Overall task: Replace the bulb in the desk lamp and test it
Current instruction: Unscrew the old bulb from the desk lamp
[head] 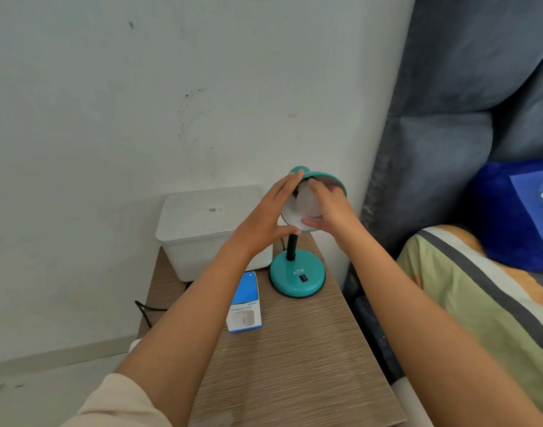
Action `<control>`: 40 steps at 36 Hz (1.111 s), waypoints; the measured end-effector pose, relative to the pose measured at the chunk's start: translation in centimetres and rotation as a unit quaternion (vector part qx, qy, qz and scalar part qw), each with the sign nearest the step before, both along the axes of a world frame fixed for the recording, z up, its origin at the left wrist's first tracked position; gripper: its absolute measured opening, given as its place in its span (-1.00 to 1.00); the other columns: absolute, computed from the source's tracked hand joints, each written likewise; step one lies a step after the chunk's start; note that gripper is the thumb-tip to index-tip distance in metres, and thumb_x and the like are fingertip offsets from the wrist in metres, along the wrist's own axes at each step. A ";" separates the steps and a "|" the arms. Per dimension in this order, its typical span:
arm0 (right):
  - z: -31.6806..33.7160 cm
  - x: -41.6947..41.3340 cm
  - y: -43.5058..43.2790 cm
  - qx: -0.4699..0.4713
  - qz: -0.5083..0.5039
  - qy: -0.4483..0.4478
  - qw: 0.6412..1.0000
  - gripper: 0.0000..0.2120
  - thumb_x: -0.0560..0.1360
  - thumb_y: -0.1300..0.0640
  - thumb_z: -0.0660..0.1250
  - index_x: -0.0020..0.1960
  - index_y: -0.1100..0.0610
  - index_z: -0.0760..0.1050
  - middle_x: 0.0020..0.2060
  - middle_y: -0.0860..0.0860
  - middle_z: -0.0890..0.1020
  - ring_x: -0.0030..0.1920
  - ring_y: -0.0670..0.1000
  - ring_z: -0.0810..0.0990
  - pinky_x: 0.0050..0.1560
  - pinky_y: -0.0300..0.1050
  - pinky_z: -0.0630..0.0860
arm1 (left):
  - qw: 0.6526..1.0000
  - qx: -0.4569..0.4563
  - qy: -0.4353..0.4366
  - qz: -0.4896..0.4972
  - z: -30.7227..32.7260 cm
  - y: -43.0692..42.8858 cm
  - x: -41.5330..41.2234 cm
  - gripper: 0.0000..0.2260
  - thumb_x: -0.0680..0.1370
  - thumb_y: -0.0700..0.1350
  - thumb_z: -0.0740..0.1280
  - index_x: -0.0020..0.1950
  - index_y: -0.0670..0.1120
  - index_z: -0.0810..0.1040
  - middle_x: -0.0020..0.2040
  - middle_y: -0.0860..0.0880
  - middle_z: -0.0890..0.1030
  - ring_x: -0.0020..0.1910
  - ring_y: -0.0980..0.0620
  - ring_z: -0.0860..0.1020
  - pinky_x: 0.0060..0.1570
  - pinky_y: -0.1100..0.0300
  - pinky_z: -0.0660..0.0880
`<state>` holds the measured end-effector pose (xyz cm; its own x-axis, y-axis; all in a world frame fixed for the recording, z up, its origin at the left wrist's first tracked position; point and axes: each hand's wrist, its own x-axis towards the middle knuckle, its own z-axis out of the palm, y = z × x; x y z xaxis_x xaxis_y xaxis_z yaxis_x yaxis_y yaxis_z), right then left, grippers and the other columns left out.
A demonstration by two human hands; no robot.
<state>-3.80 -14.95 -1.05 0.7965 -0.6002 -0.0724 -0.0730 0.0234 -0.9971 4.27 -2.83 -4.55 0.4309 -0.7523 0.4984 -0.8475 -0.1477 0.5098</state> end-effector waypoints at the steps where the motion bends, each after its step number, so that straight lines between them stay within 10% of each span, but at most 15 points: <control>1: 0.1 0.0 -0.1 0.022 0.004 0.010 1.000 -0.48 0.49 -0.01 0.29 0.37 0.18 0.28 0.27 0.11 0.41 0.21 0.11 0.46 -0.21 -0.11 0.60 | 1.000 0.000 0.002 -0.001 0.0 0.0 0.0 -0.06 0.36 -0.25 0.52 0.50 0.13 -0.03 0.53 0.00 0.14 0.49 0.14 0.10 0.37 0.51 0.05; 7: -0.9 -0.3 -0.1 -0.150 0.007 0.051 0.987 -0.29 0.38 0.04 0.45 0.39 0.21 0.20 0.23 0.07 0.40 0.19 0.06 0.46 0.16 0.09 0.55 | 1.000 0.002 0.012 -0.002 0.1 -0.1 -0.1 -0.06 0.36 -0.26 0.51 0.51 0.11 -0.02 0.53 0.00 0.14 0.49 0.15 0.10 0.36 0.50 0.05; 21: -1.1 -2.5 0.6 -0.178 -0.023 0.015 0.984 -0.42 0.38 -0.01 0.42 0.33 0.13 0.35 0.09 0.00 0.47 0.12 0.02 0.50 0.16 -0.01 0.53 | 0.999 0.035 0.009 0.011 0.9 0.4 -0.9 -0.06 0.41 -0.25 0.48 0.52 0.09 -0.12 0.56 0.03 0.04 0.52 0.13 0.03 0.39 0.36 0.06; 30: -3.3 -7.1 4.1 -0.183 -0.042 -0.026 0.982 -0.59 0.42 0.06 0.39 0.23 0.06 0.38 0.00 -0.03 0.49 -0.04 -0.04 0.51 -0.18 -0.25 0.50 | 0.987 0.077 0.017 0.142 -1.0 4.3 -2.0 -0.27 0.52 0.06 0.35 0.55 -0.09 0.02 0.57 -0.02 0.05 0.53 0.08 0.04 0.40 0.30 -0.02; 36: -10.0 -9.1 6.7 -0.213 -0.020 0.006 0.977 -0.54 0.40 0.09 0.40 0.26 0.07 0.38 0.15 0.03 0.52 0.12 0.03 0.50 0.16 -0.03 0.47 | 0.952 0.172 0.119 0.223 -6.4 9.3 -3.8 -0.23 0.52 0.23 0.23 0.54 -0.17 0.03 0.55 -0.09 0.07 0.52 -0.01 0.06 0.44 0.13 0.06; 40: -14.6 -8.5 7.5 -0.229 0.033 0.081 0.970 -0.49 0.41 0.08 0.39 0.31 0.10 0.35 0.21 0.05 0.48 0.19 0.03 0.45 0.22 -0.11 0.39 | 0.934 0.199 0.179 0.238 -9.4 11.5 -3.9 -0.31 0.44 0.28 0.32 0.34 -0.17 0.25 0.19 -0.02 0.33 0.29 -0.07 0.33 0.06 0.20 0.27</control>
<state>-12.33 -7.47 -15.69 0.8349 -0.5469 0.0620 -0.2153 -0.4283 -0.8776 0.33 8.70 -13.91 0.8486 -0.5288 -0.0190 -0.4245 -0.7018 0.5721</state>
